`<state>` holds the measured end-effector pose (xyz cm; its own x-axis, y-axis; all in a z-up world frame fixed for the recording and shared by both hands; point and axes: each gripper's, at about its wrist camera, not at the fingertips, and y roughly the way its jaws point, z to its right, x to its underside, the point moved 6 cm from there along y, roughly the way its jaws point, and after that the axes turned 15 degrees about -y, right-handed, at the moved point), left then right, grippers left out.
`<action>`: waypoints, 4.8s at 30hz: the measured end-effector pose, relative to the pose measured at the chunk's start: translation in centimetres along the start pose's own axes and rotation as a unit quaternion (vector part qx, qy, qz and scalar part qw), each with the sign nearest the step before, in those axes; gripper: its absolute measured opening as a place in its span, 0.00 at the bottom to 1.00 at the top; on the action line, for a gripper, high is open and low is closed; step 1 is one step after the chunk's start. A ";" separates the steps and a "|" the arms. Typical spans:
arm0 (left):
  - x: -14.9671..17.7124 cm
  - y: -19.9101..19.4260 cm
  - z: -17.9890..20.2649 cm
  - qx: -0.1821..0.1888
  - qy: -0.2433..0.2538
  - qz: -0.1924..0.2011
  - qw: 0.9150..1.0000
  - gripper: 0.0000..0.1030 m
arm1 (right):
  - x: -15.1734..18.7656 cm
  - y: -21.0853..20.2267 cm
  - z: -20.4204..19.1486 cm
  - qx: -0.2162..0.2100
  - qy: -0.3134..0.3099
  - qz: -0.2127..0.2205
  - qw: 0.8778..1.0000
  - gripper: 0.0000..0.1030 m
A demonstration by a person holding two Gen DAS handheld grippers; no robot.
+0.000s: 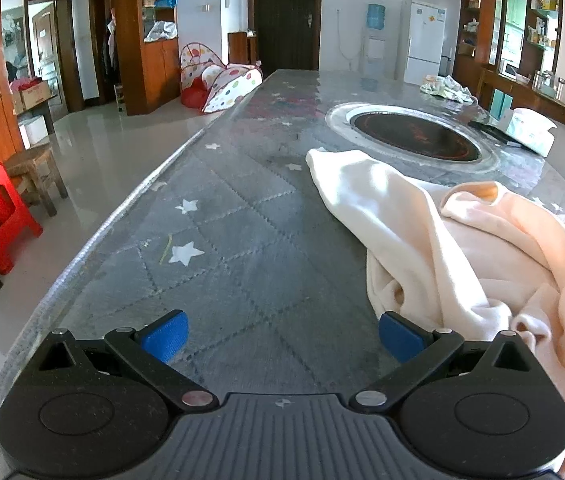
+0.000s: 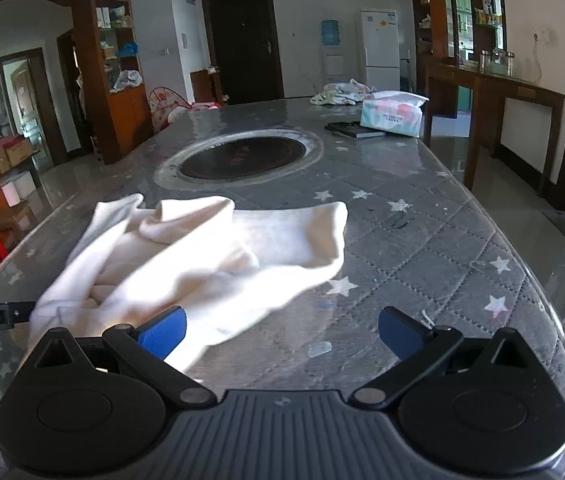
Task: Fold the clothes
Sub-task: 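Move both open grippers toward the crumpled cream sweatshirt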
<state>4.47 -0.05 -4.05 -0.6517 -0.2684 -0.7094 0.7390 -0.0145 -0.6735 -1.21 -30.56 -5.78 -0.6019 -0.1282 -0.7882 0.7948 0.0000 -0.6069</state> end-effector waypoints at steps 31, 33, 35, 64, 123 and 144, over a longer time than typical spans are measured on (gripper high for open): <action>1.2 -5.2 2.5 0.008 0.039 0.025 0.999 1.00 | 0.2 -3.9 -2.0 -0.014 0.001 0.033 0.999 1.00; 1.3 -5.3 2.7 0.009 0.042 0.025 0.999 1.00 | 0.2 -4.0 -2.2 -0.016 0.001 0.034 0.999 1.00; 1.4 -5.5 2.9 0.009 0.045 0.025 0.999 1.00 | 0.2 -4.1 -2.3 -0.017 -0.001 0.035 0.999 1.00; 2.6 -5.6 4.9 0.015 0.074 0.010 0.997 1.00 | 0.3 -4.0 -4.1 -0.035 -0.017 0.029 0.999 1.00; 3.8 -5.2 6.1 0.022 0.091 -0.011 0.996 1.00 | 0.6 -3.1 -5.5 -0.043 -0.031 0.006 0.999 1.00; 3.9 -5.1 6.1 0.018 0.095 -0.014 0.995 1.00 | 0.8 -2.9 -5.7 -0.043 -0.035 -0.001 0.998 1.00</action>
<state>-0.82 -6.94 -2.11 -0.6906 -0.0814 -0.7186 0.7230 -0.0543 -0.6887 -4.44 -25.01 -5.23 -0.5946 -0.1972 -0.7795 0.7818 0.0845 -0.6178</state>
